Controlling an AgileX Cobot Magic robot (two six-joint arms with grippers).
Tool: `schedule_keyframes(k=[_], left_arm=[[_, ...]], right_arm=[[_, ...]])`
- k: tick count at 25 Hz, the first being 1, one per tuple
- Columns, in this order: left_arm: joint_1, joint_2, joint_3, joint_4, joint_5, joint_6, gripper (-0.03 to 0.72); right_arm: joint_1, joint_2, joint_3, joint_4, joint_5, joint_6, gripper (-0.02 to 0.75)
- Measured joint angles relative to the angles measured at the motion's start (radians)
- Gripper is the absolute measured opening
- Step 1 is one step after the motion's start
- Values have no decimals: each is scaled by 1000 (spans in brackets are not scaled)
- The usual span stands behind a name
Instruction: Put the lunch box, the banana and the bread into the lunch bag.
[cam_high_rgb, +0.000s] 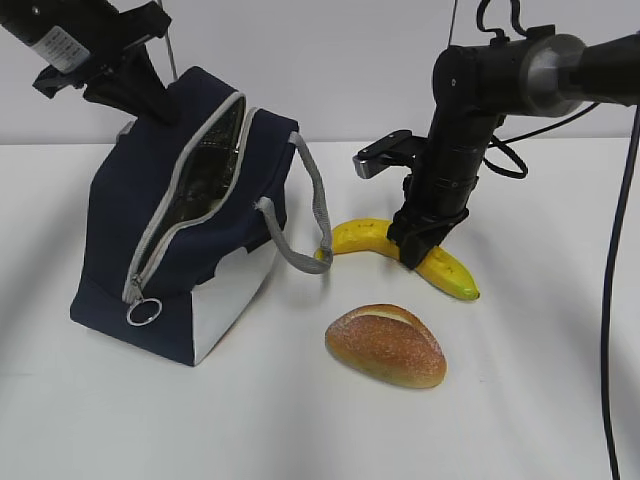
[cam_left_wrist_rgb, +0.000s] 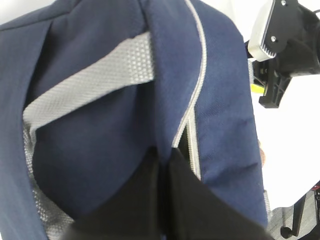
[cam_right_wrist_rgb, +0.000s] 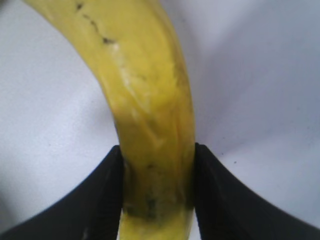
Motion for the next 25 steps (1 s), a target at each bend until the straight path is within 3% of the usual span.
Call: schedule_keyframes(k=[14, 25], left_arm=[[0, 0, 0, 0, 0, 0, -2], [0, 0, 0, 0, 0, 0, -2]], right_arm=[[-11, 2, -66, -29, 74, 28, 294], [-137, -103, -101, -74, 136, 180, 294]])
